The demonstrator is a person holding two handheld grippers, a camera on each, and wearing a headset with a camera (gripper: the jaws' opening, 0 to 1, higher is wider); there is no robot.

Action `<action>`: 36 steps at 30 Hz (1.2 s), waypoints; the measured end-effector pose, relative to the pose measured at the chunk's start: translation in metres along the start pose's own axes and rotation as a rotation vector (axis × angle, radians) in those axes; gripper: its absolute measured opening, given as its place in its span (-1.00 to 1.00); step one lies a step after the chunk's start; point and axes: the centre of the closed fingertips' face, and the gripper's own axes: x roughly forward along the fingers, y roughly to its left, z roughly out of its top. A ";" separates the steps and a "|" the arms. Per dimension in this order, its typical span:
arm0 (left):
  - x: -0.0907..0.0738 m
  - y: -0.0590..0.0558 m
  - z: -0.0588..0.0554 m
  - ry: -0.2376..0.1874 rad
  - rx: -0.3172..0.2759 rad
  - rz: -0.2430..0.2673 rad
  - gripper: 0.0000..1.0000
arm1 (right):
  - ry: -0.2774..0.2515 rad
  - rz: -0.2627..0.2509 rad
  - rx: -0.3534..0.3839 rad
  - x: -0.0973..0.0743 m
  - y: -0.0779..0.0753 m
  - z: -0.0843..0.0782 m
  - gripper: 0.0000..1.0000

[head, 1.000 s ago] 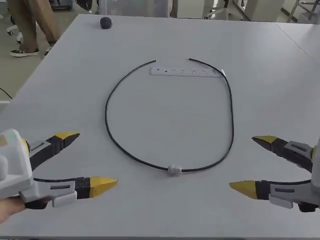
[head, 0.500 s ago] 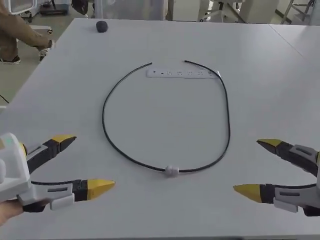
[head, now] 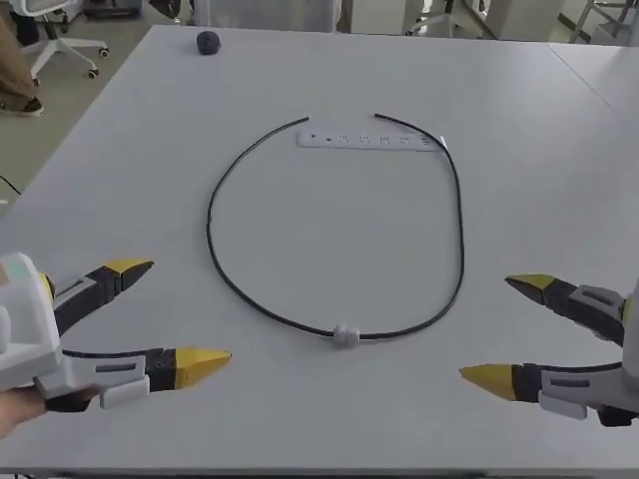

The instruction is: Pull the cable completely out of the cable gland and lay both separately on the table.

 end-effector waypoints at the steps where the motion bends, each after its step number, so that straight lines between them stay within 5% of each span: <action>1: 0.001 -0.001 0.001 -0.006 -0.003 -0.003 0.92 | 0.007 0.012 -0.009 0.004 0.001 0.001 0.50; 14: 0.005 -0.001 0.011 -0.029 0.012 -0.025 0.93 | 0.104 0.189 -0.127 0.076 0.027 0.006 0.19; 24: 0.021 -0.012 0.000 0.017 0.047 -0.105 0.93 | 0.173 0.231 -0.152 0.090 0.037 -0.006 0.17; 29: 0.026 -0.014 0.003 -0.001 0.042 -0.117 0.93 | 0.217 0.249 -0.157 0.099 0.043 -0.007 -0.13; 36: 0.027 -0.018 0.004 -0.009 0.043 -0.129 0.92 | 0.278 0.268 -0.191 0.114 0.045 -0.011 -0.29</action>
